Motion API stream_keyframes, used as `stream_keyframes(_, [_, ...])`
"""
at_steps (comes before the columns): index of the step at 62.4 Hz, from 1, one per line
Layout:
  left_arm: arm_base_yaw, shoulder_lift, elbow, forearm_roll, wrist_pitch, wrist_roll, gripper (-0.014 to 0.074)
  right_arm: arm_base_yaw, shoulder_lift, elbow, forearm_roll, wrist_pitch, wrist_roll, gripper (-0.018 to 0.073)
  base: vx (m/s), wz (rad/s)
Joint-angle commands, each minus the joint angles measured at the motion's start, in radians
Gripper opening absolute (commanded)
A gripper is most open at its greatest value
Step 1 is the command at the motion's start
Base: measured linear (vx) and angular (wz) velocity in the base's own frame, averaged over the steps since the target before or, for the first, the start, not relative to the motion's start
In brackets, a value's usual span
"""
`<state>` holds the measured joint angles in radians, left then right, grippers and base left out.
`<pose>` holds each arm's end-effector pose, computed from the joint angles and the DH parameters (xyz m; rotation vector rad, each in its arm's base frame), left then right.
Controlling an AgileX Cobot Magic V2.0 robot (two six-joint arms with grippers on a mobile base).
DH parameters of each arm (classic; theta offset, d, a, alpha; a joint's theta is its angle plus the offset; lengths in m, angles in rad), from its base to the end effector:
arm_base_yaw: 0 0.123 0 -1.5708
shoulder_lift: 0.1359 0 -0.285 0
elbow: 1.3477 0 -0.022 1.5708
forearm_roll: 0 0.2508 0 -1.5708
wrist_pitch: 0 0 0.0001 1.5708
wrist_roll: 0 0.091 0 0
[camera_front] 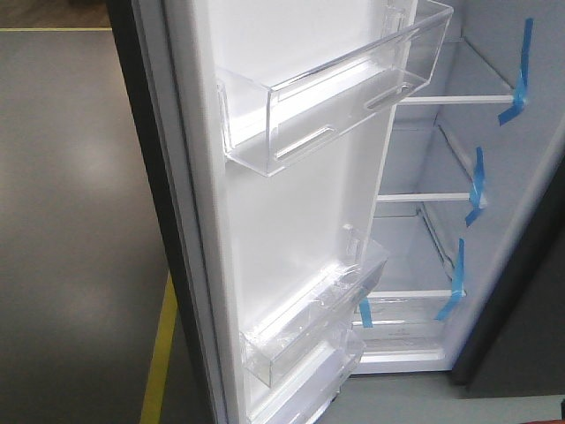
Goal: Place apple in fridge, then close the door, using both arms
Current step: 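Approach and stop facing the fridge door bins, then raise the right gripper with the apple toward the upper door bin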
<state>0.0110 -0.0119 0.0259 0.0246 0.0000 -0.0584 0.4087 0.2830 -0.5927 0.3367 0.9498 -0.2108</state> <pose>0.0565 0.0006 0.2051 -0.0335 1.4973 -0.0184 0.0254 0.0376 0.3121 -0.6016 2.0309 0.5243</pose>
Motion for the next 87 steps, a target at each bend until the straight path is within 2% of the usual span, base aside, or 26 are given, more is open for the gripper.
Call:
stream_keyframes(1, [0.0, -0.015, 0.022, -0.01, -0.077, -0.01, -0.0006, 0.001, 0.011, -0.026, 0.019, -0.076, -0.005, 0.0393, 0.0, 0.0])
stream_keyframes(27, [0.0, -0.015, 0.022, -0.01, -0.077, -0.01, -0.0006, 0.001, 0.011, -0.026, 0.02, -0.076, -0.005, 0.0393, 0.0, 0.0])
stream_keyframes(52, [0.0, -0.015, 0.022, -0.01, -0.077, -0.01, -0.0006, 0.001, 0.025, -0.046, 0.012, -0.153, -0.022, 0.0393, 0.0, 0.0])
stream_keyframes(73, [0.0, -0.015, 0.022, -0.01, -0.077, -0.01, -0.0006, 0.001, 0.301, -0.293, 0.01, -0.159, -0.103, 0.0393, 0.0, 0.0])
stream_keyframes(87, [0.0, -0.015, 0.022, -0.01, -0.077, -0.01, -0.0006, 0.001, 0.549, -0.575, -0.047, -0.158, -0.097, 0.0393, 0.0, 0.0])
